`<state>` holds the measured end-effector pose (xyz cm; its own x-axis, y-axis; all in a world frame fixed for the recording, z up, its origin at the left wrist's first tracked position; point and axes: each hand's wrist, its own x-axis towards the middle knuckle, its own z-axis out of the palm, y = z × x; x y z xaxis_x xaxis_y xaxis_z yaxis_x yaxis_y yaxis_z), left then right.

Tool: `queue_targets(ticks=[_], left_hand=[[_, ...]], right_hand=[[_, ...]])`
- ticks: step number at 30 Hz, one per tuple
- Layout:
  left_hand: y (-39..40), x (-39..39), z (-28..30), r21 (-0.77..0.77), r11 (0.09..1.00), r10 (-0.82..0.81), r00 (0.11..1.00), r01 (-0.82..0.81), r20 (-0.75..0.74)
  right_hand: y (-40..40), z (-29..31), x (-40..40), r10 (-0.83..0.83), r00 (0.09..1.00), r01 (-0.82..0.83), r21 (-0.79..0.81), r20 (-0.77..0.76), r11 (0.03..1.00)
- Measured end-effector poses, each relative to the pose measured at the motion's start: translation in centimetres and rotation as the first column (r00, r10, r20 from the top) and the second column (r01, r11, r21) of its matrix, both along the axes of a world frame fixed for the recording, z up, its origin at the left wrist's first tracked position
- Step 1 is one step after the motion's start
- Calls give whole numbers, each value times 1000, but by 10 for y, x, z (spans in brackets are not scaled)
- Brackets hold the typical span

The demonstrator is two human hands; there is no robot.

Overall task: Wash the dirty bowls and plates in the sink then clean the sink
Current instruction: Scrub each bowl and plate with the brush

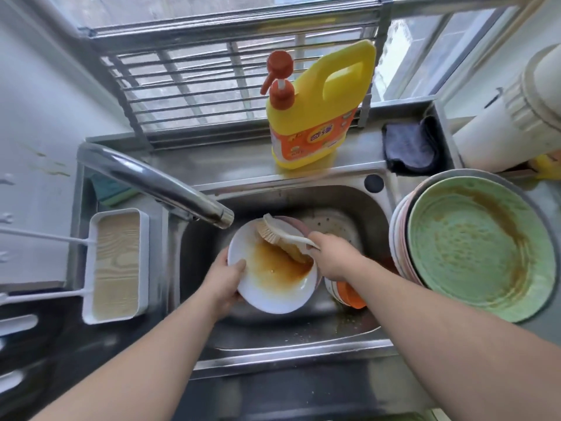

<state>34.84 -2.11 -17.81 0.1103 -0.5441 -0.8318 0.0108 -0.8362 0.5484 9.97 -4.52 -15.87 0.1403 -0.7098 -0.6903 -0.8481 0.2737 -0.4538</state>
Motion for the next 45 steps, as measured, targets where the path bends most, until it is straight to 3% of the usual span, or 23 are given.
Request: queue_targets(ticks=[5,10,12,15,17,21,23,26,29,32,37,39,43,45], left_hand=[[0,14,34,-194,945,-230,957,264,179],[6,12,66,-276,809,-381,820,519,427],[9,6,76,-298,838,-306,846,457,437],[14,-6,82,-288,956,11,972,59,236],[20,-13,84,-219,961,194,977,-171,90],[40,-20,79,-164,941,309,950,-297,52],[45,-23,82,-153,919,376,924,-363,66],[41,-15,83,-200,897,424,894,-394,144],[35,-2,68,-183,886,460,861,-427,216],[41,-16,67,-130,899,435,884,-418,169],[39,-37,81,-62,888,460,883,-456,92],[29,-28,84,-70,882,472,874,-467,117],[25,-17,81,-98,911,413,887,-401,207],[36,-25,81,-90,926,378,911,-368,167]], right_hand=[[27,40,-11,-210,975,202,-105,-70,974],[79,61,-12,-356,934,356,-2,29,934],[96,71,-6,-332,941,331,25,68,943],[114,92,18,-183,973,179,41,143,983],[117,106,44,-111,971,107,30,211,994],[83,108,78,-141,971,145,-6,191,989],[68,98,67,-136,989,137,-17,62,990],[81,92,35,-15,995,14,-14,-95,1000],[124,105,44,-17,1000,17,8,19,1000],[124,120,76,0,994,1,-12,109,1000],[56,103,32,106,972,-122,-63,-211,991],[69,111,8,145,955,-162,-49,-257,986],[121,129,34,191,980,-191,-2,-63,982],[112,129,56,123,992,-122,-37,26,992]])
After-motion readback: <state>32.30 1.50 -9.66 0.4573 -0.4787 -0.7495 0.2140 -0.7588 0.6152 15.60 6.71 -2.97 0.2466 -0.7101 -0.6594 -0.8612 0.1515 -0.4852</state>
